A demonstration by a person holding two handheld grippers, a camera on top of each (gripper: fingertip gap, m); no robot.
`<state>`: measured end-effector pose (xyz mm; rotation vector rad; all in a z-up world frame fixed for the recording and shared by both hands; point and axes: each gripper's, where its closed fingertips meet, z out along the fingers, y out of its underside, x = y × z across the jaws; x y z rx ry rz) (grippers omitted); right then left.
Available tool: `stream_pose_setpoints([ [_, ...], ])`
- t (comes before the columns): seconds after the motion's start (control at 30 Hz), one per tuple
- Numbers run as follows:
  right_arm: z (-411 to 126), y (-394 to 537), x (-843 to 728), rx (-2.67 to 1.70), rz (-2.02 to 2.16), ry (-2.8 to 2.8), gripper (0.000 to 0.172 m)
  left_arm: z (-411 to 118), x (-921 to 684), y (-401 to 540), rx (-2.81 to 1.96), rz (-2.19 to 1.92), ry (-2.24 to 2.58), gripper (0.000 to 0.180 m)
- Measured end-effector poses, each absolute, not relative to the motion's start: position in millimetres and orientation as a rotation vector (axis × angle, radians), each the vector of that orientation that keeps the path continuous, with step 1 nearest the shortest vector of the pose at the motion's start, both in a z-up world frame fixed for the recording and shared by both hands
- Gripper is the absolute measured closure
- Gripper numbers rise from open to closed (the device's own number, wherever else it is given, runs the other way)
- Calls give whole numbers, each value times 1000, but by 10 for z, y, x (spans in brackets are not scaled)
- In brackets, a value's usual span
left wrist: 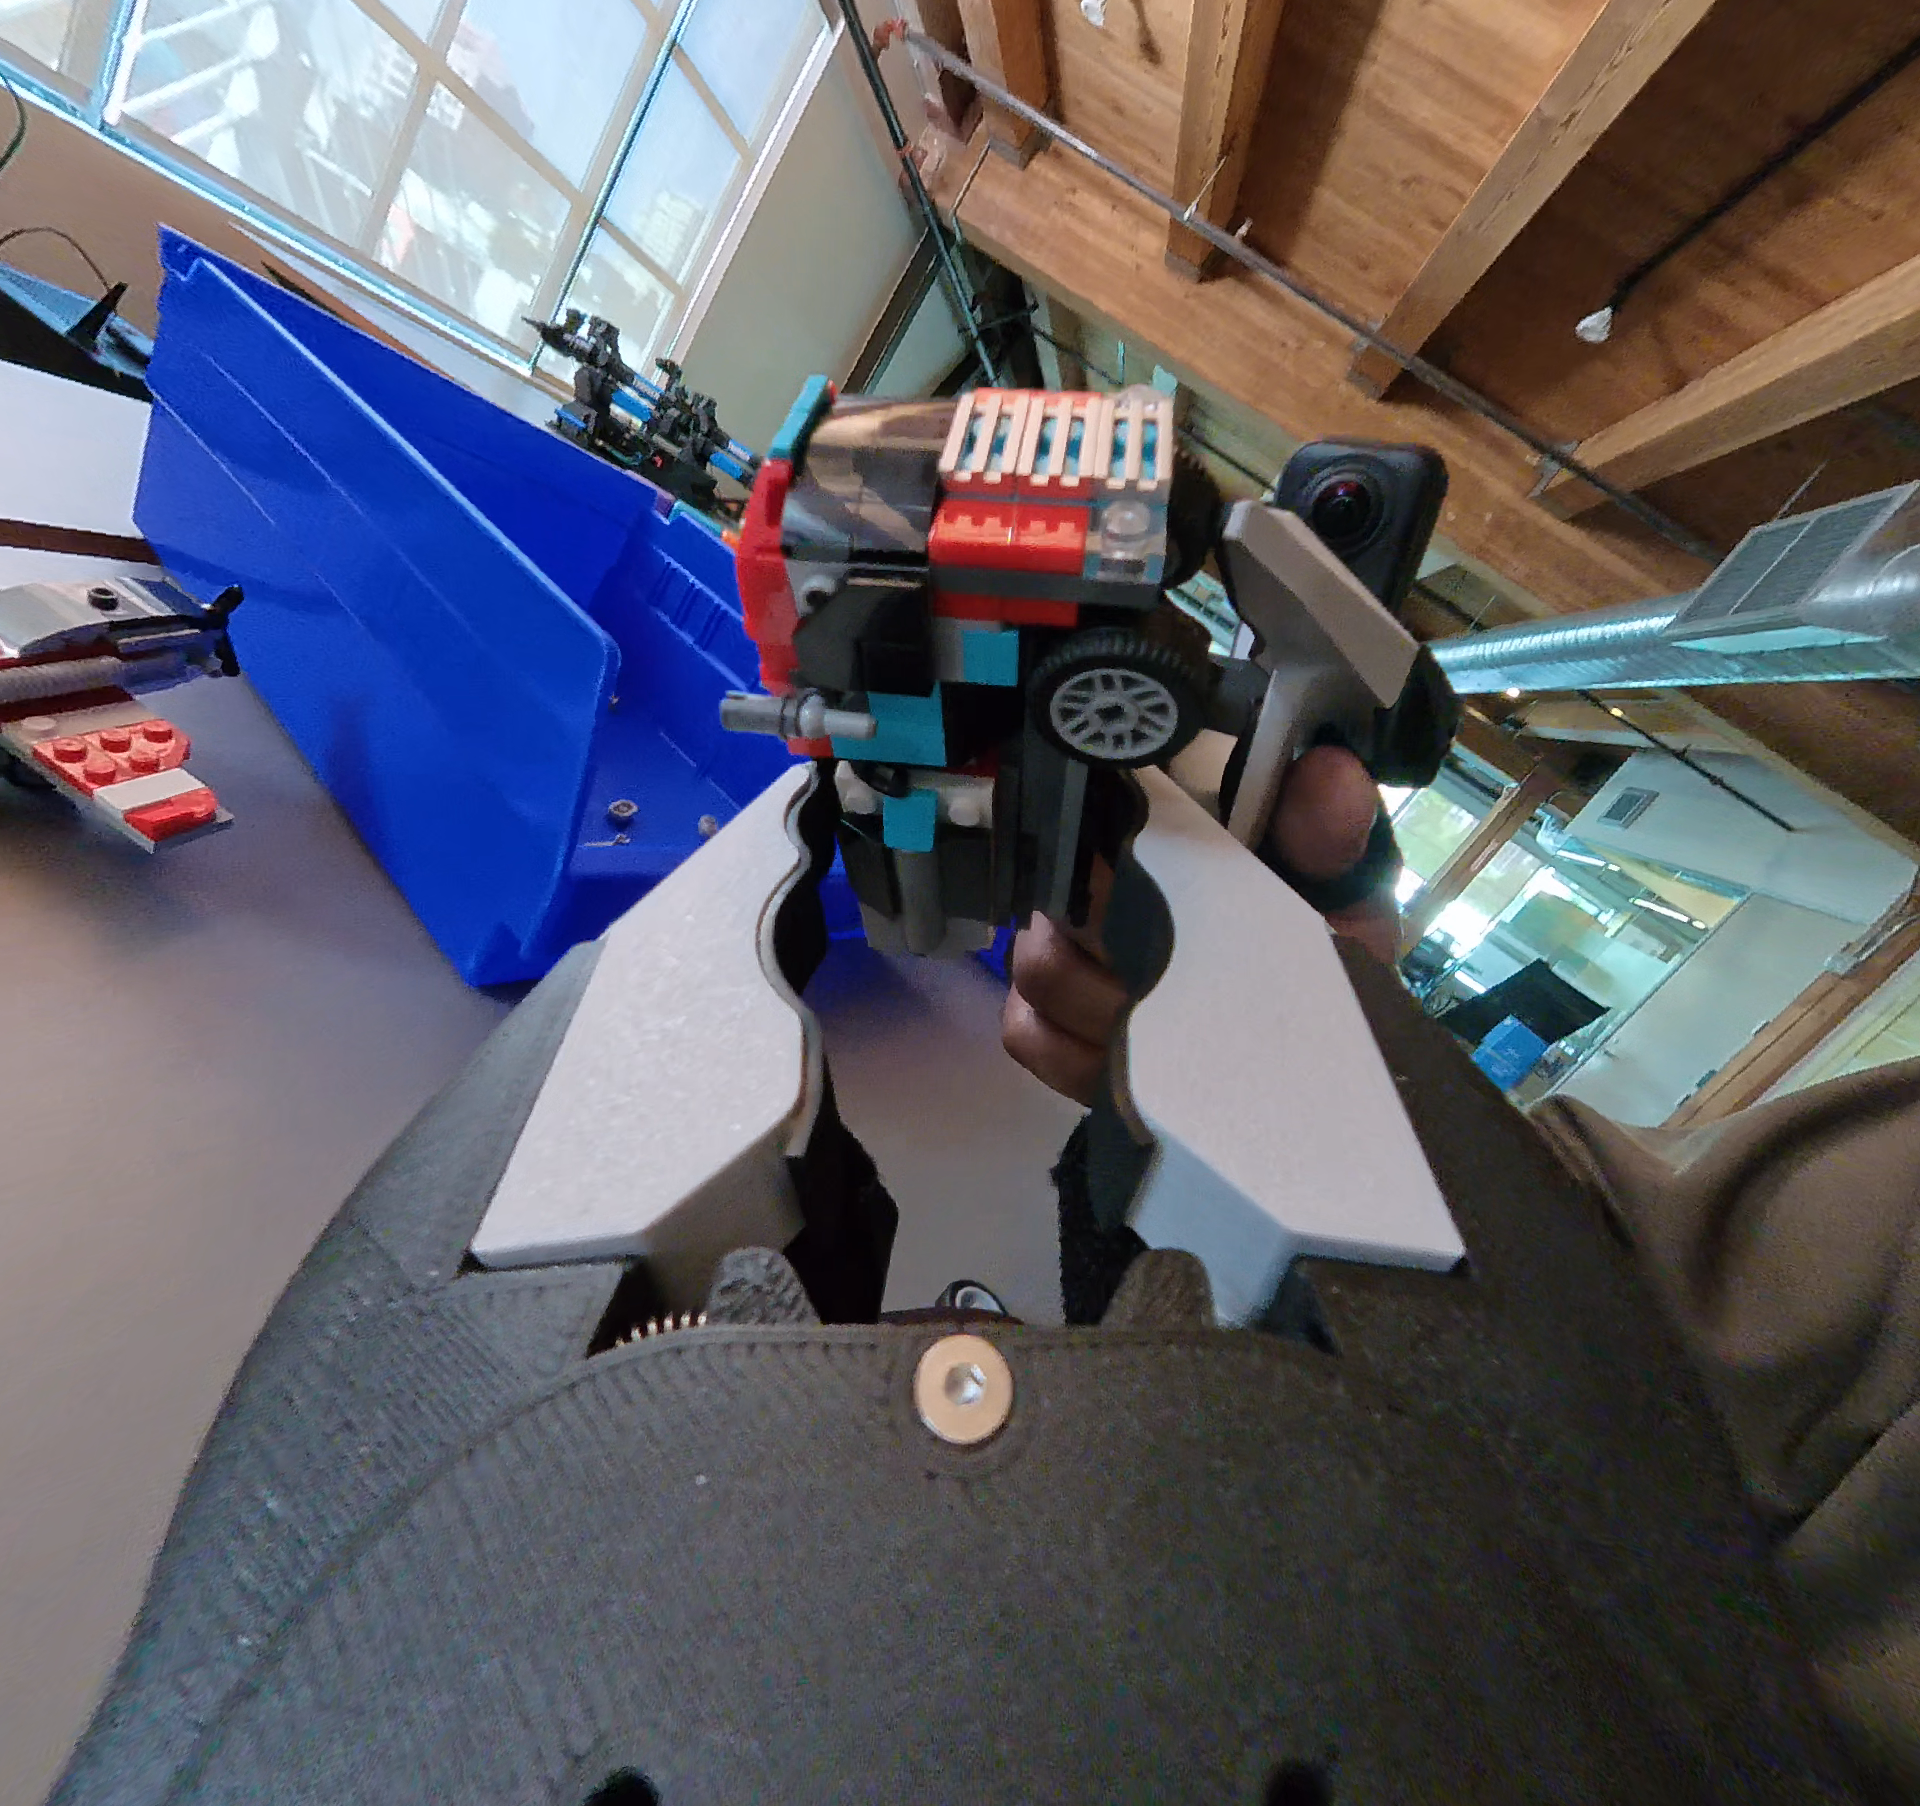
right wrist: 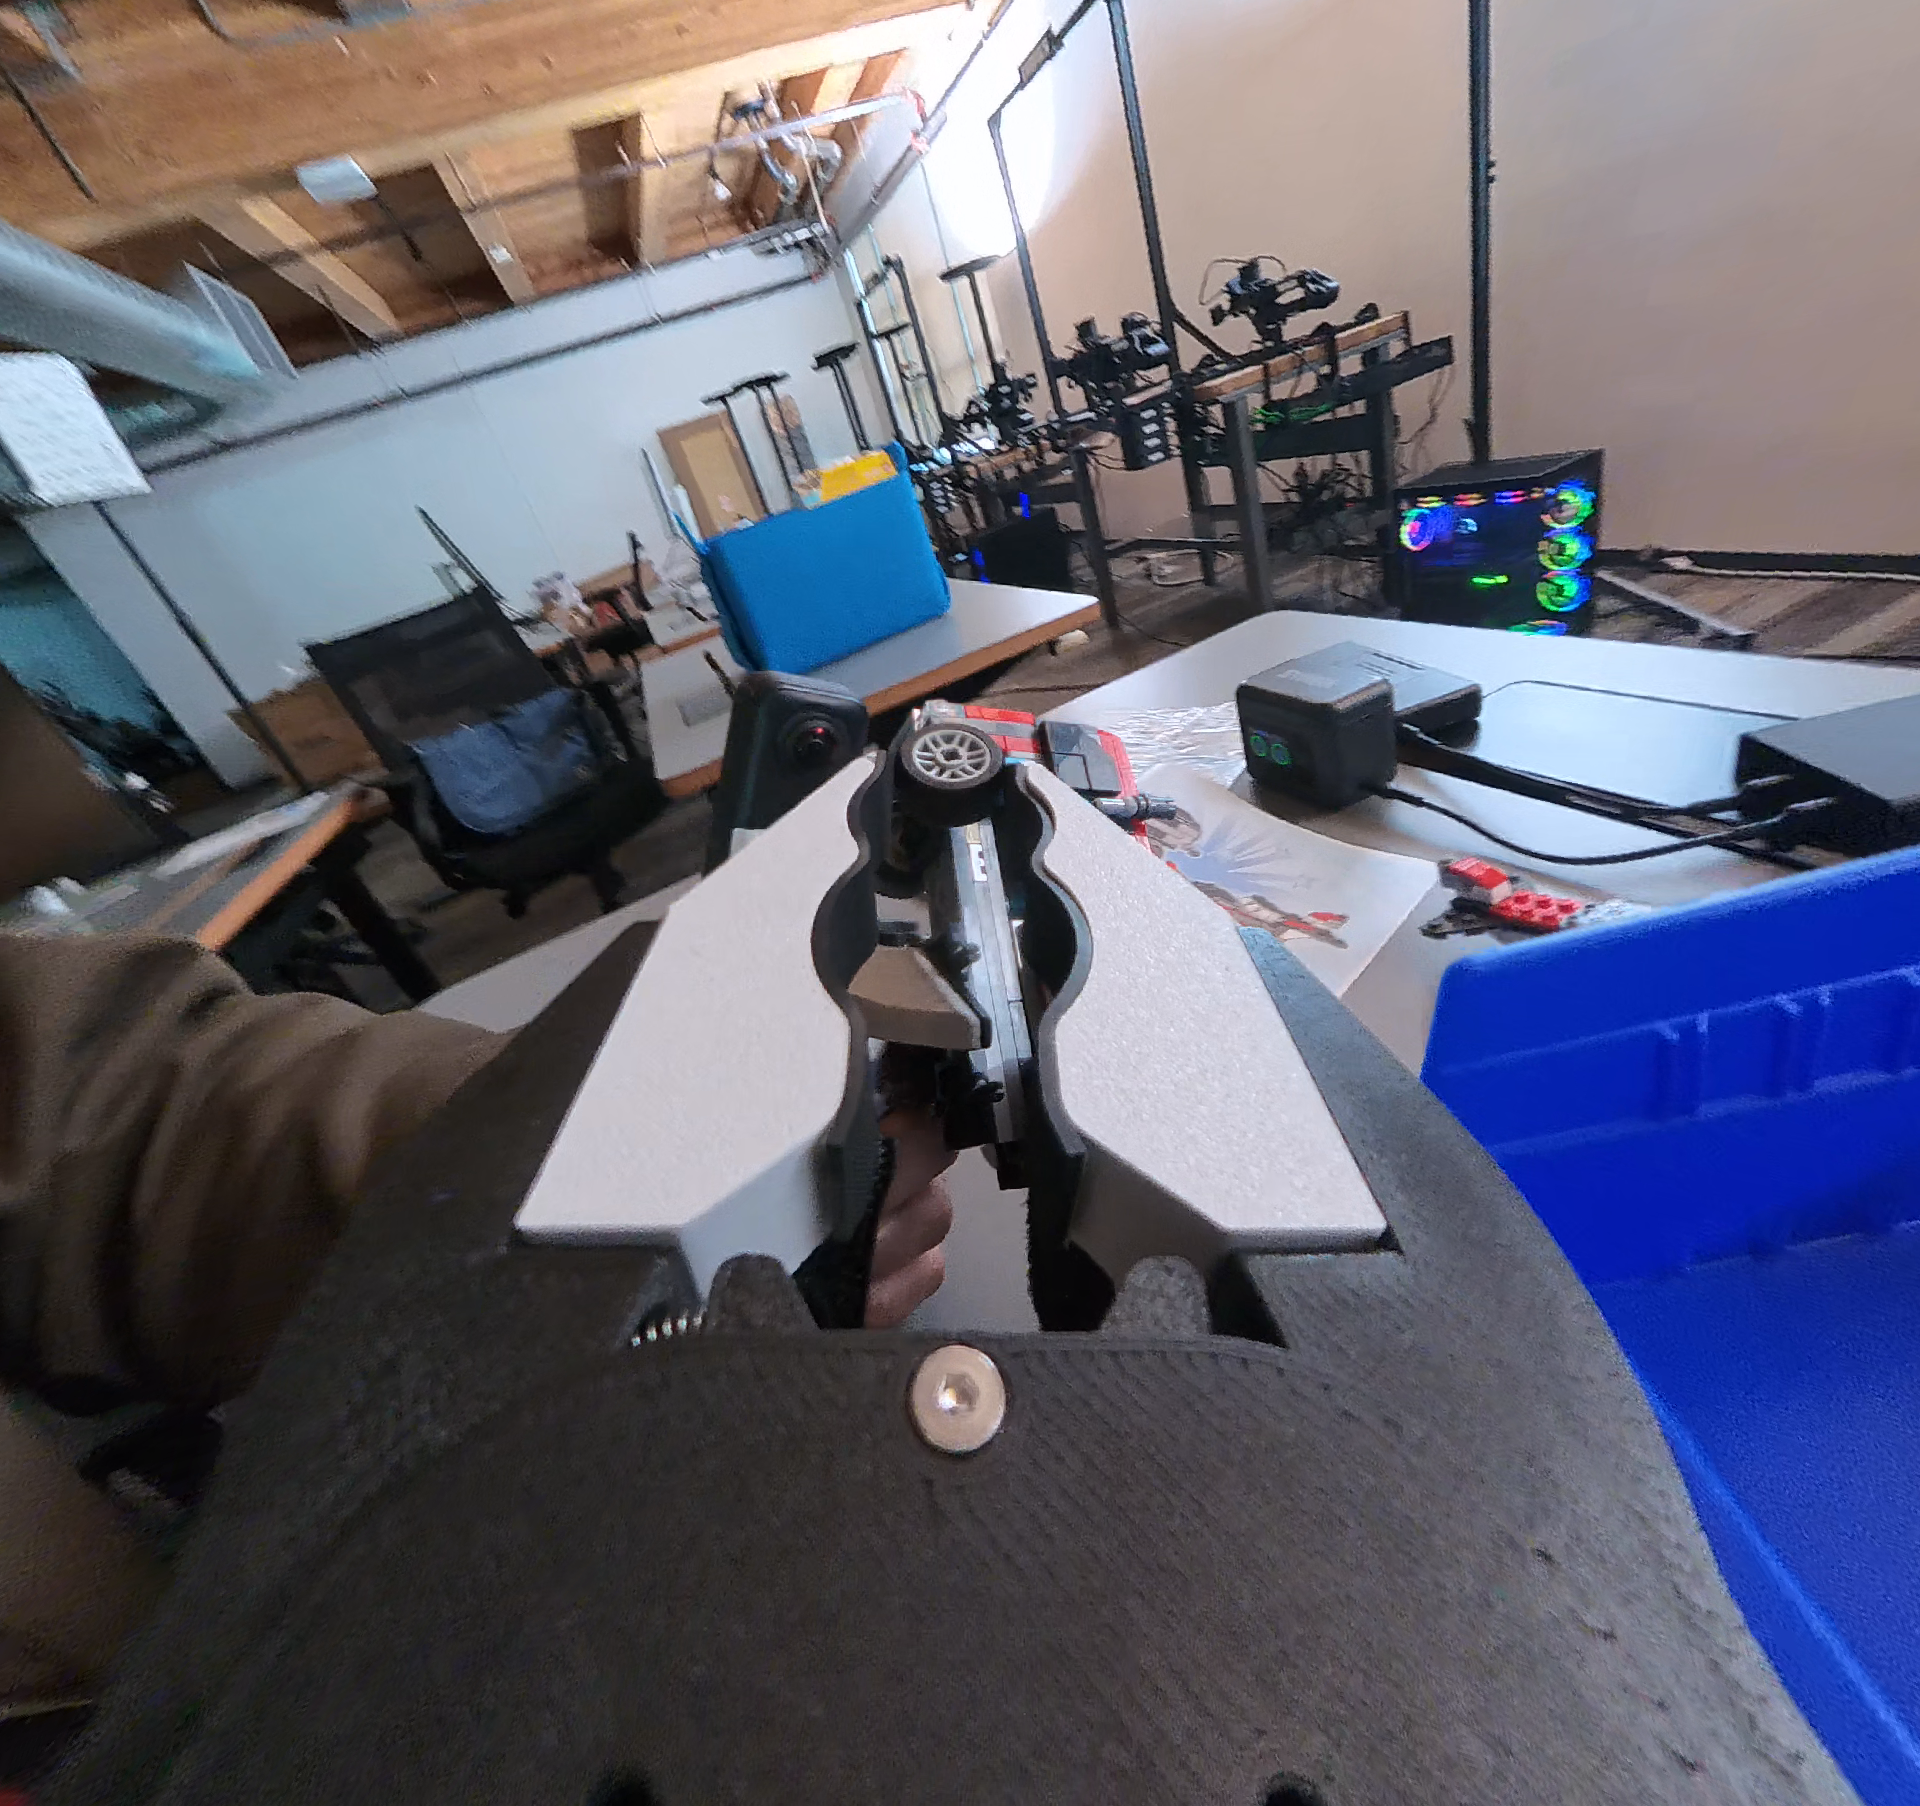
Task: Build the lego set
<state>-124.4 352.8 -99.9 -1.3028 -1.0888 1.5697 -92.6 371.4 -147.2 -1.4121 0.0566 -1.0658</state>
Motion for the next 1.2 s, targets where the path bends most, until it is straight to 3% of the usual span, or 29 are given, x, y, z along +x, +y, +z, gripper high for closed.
stream_pose_setpoints([
  [1.2,-922,3470,-1538,-1349,1265,-1196,149,-1316,-1133,3670,-1244,-1177,-70,127],
])
